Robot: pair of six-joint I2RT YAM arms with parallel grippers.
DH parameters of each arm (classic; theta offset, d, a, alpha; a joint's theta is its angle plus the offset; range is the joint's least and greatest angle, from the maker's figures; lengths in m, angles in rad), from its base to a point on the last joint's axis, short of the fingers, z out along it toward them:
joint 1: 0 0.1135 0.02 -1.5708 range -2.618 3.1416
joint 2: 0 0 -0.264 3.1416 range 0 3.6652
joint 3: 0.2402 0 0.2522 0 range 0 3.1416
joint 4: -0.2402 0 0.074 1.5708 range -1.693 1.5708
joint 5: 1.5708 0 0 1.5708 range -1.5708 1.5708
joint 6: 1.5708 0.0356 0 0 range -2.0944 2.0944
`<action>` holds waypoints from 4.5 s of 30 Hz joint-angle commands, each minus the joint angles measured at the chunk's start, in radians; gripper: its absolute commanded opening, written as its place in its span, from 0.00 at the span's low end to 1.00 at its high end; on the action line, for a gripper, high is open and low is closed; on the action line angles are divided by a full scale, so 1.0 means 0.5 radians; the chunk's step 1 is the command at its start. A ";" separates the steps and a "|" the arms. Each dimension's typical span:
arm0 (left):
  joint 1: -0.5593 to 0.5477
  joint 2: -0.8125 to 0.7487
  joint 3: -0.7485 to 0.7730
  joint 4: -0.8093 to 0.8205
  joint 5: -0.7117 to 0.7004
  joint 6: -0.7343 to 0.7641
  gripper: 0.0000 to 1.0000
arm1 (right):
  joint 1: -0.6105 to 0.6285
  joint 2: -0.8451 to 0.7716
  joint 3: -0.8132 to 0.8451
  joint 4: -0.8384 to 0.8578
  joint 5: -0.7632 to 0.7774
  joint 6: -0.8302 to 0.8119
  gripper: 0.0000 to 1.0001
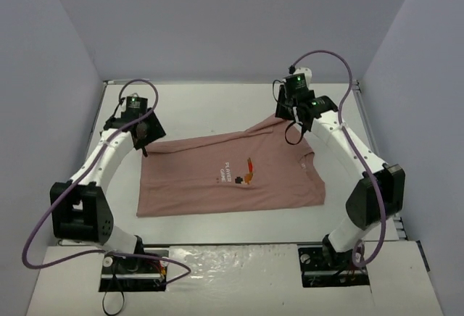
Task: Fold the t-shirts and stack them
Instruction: Grap the side of the flattened tshirt furthest away from the robot with both arms
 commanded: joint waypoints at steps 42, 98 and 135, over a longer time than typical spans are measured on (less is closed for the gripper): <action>0.337 0.567 0.344 -0.069 -0.027 -0.225 0.52 | -0.035 0.407 0.114 0.068 -0.223 -0.212 0.34; 0.356 0.572 0.468 -0.074 0.078 -0.197 0.00 | -0.112 0.434 0.077 0.117 -0.294 -0.193 0.33; 0.304 0.393 0.358 -0.054 0.178 -0.031 0.00 | -0.136 1.088 0.399 0.252 -0.373 0.157 0.30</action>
